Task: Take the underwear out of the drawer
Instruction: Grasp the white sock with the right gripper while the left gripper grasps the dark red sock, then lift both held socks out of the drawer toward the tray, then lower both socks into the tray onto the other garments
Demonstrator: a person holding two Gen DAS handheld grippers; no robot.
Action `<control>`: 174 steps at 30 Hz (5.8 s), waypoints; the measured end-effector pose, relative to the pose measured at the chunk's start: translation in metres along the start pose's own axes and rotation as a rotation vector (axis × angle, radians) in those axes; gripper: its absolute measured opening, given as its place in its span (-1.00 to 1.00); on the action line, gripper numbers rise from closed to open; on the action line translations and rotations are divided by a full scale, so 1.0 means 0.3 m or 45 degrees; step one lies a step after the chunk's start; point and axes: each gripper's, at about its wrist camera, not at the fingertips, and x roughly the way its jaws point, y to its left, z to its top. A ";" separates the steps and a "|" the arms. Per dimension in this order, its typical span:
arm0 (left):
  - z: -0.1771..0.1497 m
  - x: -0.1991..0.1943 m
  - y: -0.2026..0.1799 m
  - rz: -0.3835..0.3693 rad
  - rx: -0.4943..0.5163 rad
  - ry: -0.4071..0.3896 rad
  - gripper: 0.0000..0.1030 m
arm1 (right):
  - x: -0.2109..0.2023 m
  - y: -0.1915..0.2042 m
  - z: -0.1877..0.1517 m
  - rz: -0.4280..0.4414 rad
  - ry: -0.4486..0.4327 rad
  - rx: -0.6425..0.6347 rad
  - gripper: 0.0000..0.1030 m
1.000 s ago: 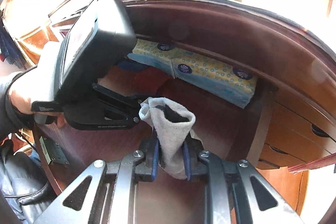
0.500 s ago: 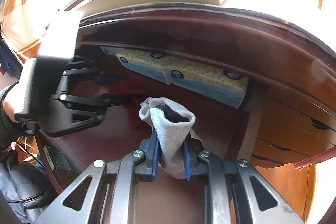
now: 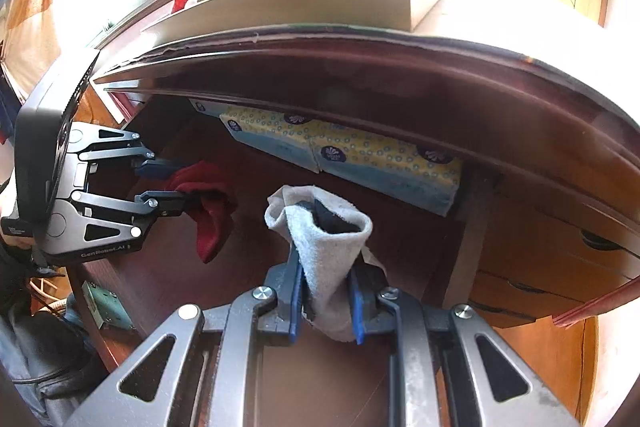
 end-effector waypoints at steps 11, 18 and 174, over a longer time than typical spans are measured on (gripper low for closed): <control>-0.064 -0.077 0.113 -0.004 -0.163 -0.098 -0.58 | -0.058 -0.001 -0.020 -0.004 -0.143 -0.012 -0.59; -0.097 -0.135 0.124 0.050 -0.195 -0.166 -0.58 | -0.096 0.002 -0.031 -0.027 -0.212 -0.022 -0.59; 0.337 -0.285 0.492 0.326 -0.287 -0.451 -0.54 | 0.009 0.034 0.723 -0.084 -0.376 0.107 -0.59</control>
